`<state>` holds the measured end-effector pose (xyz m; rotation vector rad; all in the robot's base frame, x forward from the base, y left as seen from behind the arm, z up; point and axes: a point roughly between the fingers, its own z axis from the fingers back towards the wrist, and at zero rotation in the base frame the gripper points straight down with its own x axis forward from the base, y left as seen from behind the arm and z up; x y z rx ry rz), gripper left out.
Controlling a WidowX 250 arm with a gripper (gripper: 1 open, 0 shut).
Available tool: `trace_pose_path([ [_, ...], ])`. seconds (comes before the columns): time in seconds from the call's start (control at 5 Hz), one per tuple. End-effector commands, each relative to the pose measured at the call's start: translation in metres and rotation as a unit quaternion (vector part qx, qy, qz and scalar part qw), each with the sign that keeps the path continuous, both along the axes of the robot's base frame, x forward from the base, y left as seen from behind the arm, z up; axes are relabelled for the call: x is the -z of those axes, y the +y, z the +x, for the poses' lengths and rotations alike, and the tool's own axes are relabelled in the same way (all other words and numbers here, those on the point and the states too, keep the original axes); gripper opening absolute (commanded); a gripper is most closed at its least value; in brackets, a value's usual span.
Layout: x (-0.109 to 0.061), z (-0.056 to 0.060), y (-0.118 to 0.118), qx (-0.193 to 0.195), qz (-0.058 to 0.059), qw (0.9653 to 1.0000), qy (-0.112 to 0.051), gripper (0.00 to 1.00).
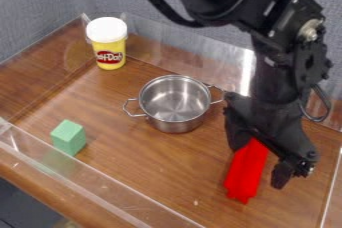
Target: Put red object to the left side of the table
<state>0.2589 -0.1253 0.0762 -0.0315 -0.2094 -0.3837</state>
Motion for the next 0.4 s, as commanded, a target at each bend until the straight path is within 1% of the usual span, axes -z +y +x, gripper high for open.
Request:
trace_pose_path([
  [0.0,-0.0001,0.005,0.0048,-0.009,-0.011,0.9998,-0.01,1.0],
  [0.2,0.0095,0.0064,0.0088,-0.013,-0.016,0.9998,-0.007,1.0],
])
